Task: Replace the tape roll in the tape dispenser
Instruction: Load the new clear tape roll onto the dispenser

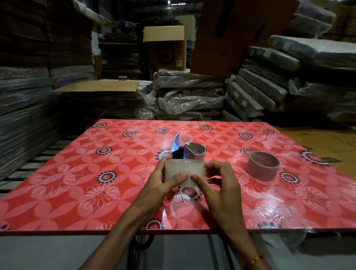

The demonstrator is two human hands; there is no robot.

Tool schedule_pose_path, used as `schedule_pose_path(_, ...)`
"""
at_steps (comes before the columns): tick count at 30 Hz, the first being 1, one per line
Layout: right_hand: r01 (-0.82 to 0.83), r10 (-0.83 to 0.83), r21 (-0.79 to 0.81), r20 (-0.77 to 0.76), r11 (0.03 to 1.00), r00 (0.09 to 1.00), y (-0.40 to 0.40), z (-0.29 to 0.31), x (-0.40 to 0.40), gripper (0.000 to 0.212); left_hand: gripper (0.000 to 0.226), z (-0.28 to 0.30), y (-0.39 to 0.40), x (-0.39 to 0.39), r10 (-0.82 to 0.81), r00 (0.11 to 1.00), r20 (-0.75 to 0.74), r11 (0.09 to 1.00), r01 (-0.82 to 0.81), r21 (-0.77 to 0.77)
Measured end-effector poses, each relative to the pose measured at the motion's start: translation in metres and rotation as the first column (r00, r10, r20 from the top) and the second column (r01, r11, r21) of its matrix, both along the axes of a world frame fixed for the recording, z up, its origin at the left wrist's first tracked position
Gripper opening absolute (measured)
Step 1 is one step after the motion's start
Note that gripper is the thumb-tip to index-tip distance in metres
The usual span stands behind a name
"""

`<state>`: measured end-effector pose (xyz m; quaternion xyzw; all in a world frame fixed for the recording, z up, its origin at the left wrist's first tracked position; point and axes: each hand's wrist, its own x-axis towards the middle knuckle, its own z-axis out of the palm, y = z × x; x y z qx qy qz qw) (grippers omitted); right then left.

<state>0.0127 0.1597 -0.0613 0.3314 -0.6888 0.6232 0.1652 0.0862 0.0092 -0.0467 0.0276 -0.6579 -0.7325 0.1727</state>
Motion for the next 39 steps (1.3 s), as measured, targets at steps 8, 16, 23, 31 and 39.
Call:
schedule_pose_path(8,-0.024,0.026,0.029,-0.082,0.999,0.996,-0.001,0.001,0.001,0.027,0.042,0.002,0.003,0.001,0.034,0.999,-0.009,0.998,-0.034,0.051)
schedule_pose_path(16,-0.337,0.336,-0.062,0.365,0.939,0.868,-0.001,0.005,-0.003,0.057,0.046,-0.001,0.001,-0.002,-0.041,0.999,0.011,0.996,0.04,0.081)
schedule_pose_path(23,-0.153,0.137,0.056,0.218,0.987,0.966,0.0,0.001,-0.001,0.058,0.057,-0.004,0.003,0.001,0.232,0.963,-0.137,0.919,-0.263,-0.292)
schedule_pose_path(31,-0.25,0.251,-0.039,0.272,0.967,0.929,0.005,0.003,0.001,0.064,0.025,-0.004,0.001,0.008,0.261,0.954,-0.147,0.939,-0.286,-0.192)
schedule_pose_path(39,-0.252,0.277,-0.117,0.32,0.961,0.906,0.005,0.001,-0.004,0.065,0.016,-0.003,0.001,0.005,0.189,0.973,-0.134,0.964,-0.21,-0.164)
